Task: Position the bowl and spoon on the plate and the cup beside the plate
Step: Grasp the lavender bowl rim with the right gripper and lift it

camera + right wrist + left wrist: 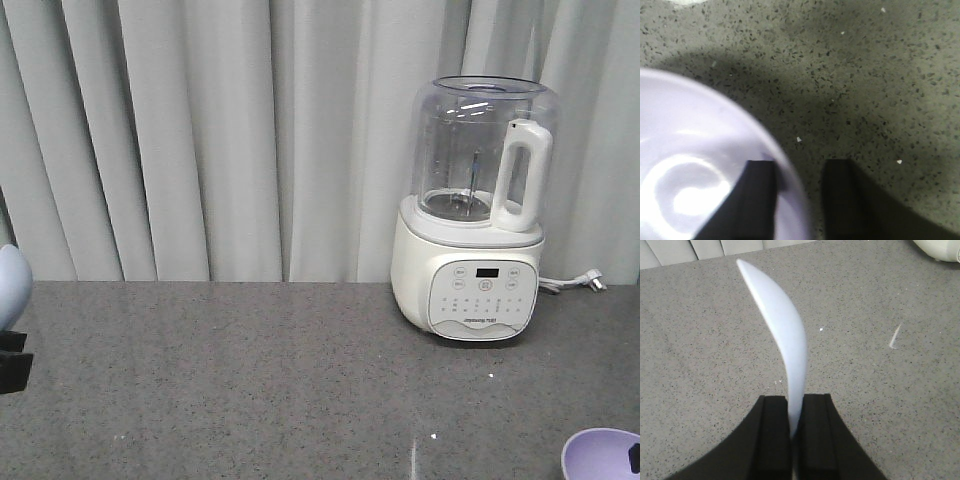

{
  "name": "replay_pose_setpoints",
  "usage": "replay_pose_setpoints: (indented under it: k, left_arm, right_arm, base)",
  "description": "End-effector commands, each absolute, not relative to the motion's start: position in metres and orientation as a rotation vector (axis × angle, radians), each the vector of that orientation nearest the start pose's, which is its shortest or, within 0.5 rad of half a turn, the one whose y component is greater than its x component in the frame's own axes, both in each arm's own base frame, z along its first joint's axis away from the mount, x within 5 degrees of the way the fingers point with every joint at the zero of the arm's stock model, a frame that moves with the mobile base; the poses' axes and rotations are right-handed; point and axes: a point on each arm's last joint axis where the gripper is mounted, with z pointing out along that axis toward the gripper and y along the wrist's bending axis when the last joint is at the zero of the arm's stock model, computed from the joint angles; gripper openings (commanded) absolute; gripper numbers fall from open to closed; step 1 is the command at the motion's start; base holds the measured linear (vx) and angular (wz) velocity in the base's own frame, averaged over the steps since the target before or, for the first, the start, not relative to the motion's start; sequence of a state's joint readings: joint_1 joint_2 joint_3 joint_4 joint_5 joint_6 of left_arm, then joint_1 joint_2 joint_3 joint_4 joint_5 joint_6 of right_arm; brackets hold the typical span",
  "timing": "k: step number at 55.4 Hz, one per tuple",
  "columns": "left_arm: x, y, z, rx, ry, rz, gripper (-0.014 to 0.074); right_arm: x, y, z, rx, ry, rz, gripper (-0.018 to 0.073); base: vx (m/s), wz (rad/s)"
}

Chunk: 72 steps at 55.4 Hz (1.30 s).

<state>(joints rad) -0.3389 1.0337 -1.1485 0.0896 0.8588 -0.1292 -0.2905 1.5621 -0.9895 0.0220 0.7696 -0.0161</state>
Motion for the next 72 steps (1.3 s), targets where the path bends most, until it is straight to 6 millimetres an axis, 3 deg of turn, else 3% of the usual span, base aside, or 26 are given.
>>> replay_pose_setpoints:
  k: [1, 3, 13, 25, 33, 43, 51, 60, 72]
  left_arm:
    - [0.191, -0.062, 0.419, 0.255, 2.090, -0.176, -0.0006]
    - [0.191, -0.062, 0.419, 0.255, 2.090, -0.176, -0.0006]
    - [0.193, -0.063, 0.423, 0.253, 2.044, -0.186, -0.0006]
    - [0.194, -0.064, 0.426, 0.250, 2.008, -0.194, -0.0006]
    - [0.194, -0.064, 0.426, 0.251, 2.008, -0.193, -0.0006]
    - [0.183, -0.060, 0.430, 0.246, 1.979, -0.199, -0.0006]
    - [0.162, -0.052, 0.424, 0.243, 1.954, -0.204, -0.0006]
    - [0.125, -0.039, 0.413, 0.234, 1.886, -0.217, -0.0006]
    - [0.086, -0.026, 0.407, 0.216, 1.724, -0.247, -0.0006]
  right_arm:
    - [0.288, -0.087, 0.237, 0.364, 2.718, -0.074, 0.0057]
    - [0.288, -0.087, 0.237, 0.353, 2.724, -0.070, -0.0014]
    - [0.279, -0.082, 0.251, 0.306, 2.717, -0.065, -0.0012]
    - [0.250, -0.066, 0.316, 0.272, 2.434, -0.015, -0.0011]
    - [0.217, -0.045, 0.362, 0.133, 2.219, 0.054, -0.0010]
    - [0.175, -0.016, 0.400, -0.034, 1.983, 0.168, -0.0010]
    - [0.145, 0.001, 0.407, -0.099, 1.852, 0.242, -0.0010]
    - [0.114, 0.015, 0.405, -0.139, 1.752, 0.262, -0.0009]
    - [0.100, 0.019, 0.409, -0.144, 1.702, 0.256, -0.0009]
  base:
    - [0.00, 0.00]
    - [0.00, 0.00]
    - [0.00, 0.00]
    - [0.00, 0.00]
    - [0.00, 0.00]
    - [0.00, 0.00]
    - [0.00, 0.00]
    - [0.00, 0.00]
    - [0.00, 0.00]
